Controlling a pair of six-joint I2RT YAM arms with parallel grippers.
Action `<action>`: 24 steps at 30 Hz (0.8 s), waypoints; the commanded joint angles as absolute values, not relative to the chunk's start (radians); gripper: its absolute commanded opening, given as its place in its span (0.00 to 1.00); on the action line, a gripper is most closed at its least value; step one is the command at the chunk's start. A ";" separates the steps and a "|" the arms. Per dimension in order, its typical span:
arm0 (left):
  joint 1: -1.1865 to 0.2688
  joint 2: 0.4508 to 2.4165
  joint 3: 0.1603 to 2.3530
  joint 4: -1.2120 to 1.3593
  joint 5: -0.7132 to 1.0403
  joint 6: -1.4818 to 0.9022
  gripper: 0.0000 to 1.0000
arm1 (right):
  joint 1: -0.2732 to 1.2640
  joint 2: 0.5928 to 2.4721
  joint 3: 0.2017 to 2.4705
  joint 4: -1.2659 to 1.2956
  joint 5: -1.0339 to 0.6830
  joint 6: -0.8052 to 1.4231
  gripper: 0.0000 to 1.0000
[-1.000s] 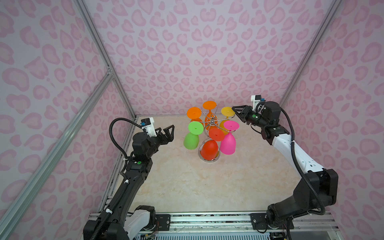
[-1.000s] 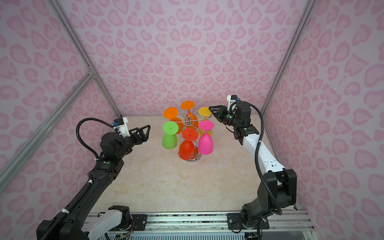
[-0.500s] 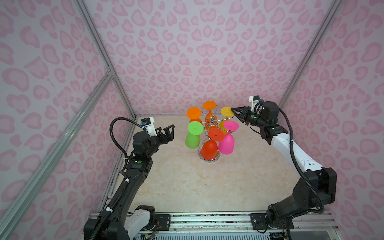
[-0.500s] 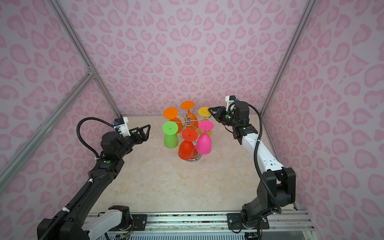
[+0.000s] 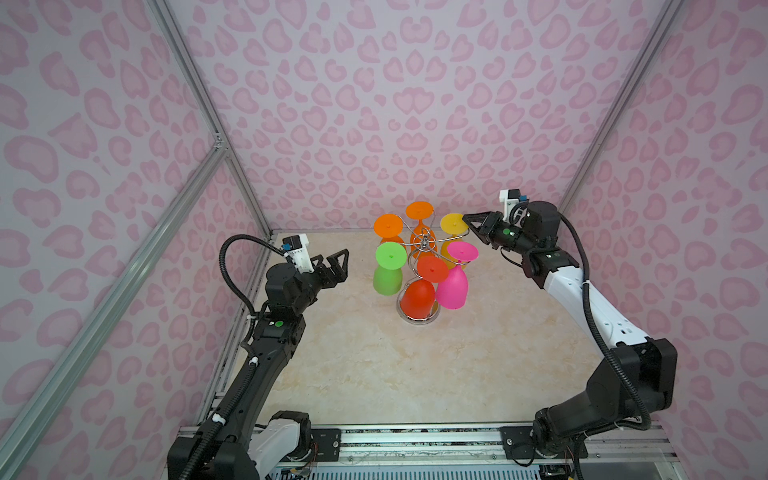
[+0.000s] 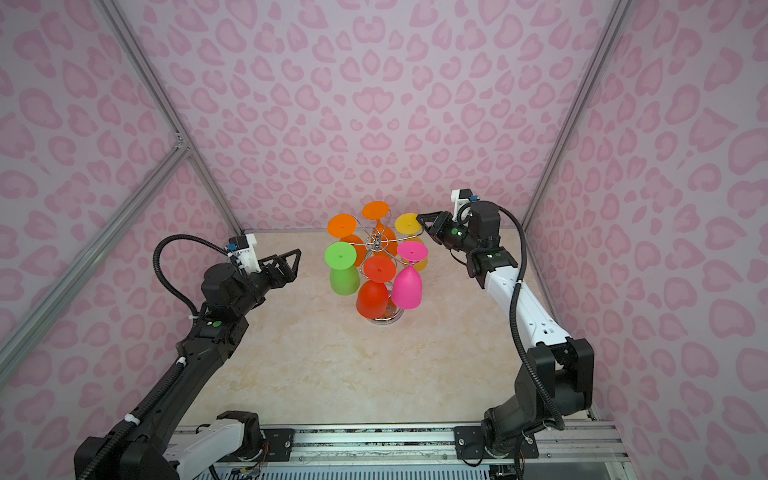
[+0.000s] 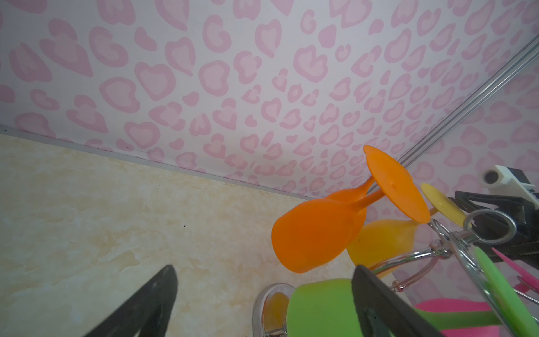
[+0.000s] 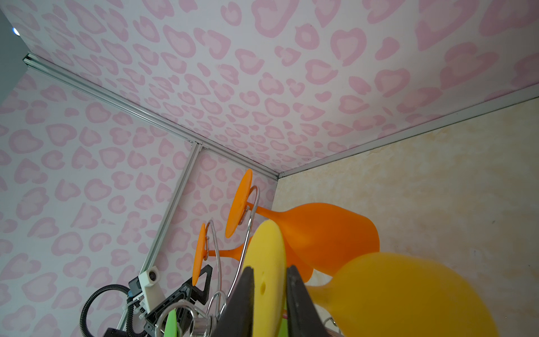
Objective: Take the wine glass off the wine glass rack
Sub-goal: 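Close the right gripper on the yellow glass's stem near its foot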
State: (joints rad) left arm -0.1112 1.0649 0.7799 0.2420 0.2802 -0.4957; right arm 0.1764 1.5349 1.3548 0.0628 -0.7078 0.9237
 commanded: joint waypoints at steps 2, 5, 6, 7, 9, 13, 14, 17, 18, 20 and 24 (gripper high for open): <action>-0.112 1.066 0.781 0.284 0.276 -0.492 0.95 | 0.177 1.541 1.357 0.061 -0.723 0.913 0.20; -0.112 1.064 0.781 0.284 0.275 -0.492 0.96 | 0.178 1.542 1.363 0.050 -0.726 0.911 0.16; -0.112 1.063 0.780 0.284 0.274 -0.491 0.96 | 0.178 1.544 1.366 0.043 -0.727 0.908 0.14; -0.111 1.063 0.780 0.284 0.273 -0.492 0.95 | 0.178 1.546 1.370 0.037 -0.728 0.905 0.13; -0.112 1.063 0.780 0.284 0.272 -0.492 0.95 | 0.178 1.548 1.375 0.029 -0.730 0.906 0.08; -0.112 1.065 0.779 0.284 0.272 -0.491 0.95 | 0.177 1.550 1.380 0.023 -0.734 0.909 0.01; -0.112 1.066 0.779 0.283 0.272 -0.491 0.95 | 0.177 1.551 1.382 0.019 -0.735 0.910 0.00; -0.112 1.069 0.781 0.284 0.270 -0.489 0.95 | 0.176 1.554 1.387 0.019 -0.739 0.918 0.00; -0.112 1.071 0.781 0.284 0.271 -0.490 0.95 | 0.174 1.555 1.385 0.025 -0.742 0.928 0.00; -0.112 1.073 0.782 0.284 0.273 -0.490 0.95 | 0.170 1.554 1.382 0.047 -0.751 0.949 0.00; -0.111 1.070 0.784 0.281 0.273 -0.487 0.96 | 0.152 1.549 1.379 0.078 -0.768 0.981 0.00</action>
